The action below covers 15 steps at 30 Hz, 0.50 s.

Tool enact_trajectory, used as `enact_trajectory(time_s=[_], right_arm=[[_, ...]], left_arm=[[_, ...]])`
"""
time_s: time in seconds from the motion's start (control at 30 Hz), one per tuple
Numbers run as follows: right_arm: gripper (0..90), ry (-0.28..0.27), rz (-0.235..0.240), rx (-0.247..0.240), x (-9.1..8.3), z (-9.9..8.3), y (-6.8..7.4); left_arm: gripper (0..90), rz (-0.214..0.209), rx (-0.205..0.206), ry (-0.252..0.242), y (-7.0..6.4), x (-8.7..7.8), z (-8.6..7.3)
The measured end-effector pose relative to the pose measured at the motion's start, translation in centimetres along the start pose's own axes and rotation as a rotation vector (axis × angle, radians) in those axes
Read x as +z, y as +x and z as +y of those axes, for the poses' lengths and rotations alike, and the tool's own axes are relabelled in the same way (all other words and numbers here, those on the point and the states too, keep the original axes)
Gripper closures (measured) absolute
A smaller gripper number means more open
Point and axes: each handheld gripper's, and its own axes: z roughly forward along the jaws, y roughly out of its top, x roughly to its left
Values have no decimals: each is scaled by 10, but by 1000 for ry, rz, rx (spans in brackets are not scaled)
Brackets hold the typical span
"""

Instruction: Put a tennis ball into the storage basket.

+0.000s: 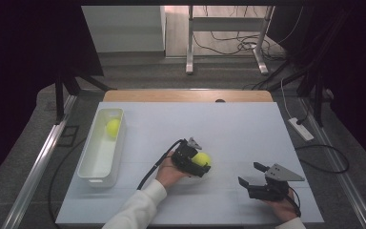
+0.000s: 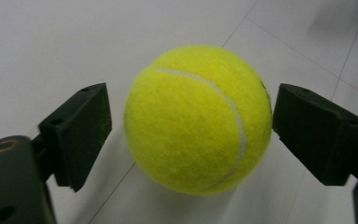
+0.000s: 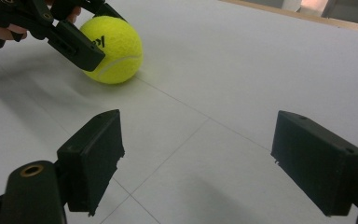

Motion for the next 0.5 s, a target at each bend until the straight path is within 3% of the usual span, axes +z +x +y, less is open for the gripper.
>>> enact_trajectory(time_s=[0.17,0.5], right_arm=[[160,1,1,-2,0,0,0],[160,0,-1,-2,0,0,0]], left_arm=[[252,-2,11,1,-1,0,0],[263,14,25,-10,-5,-2,0]])
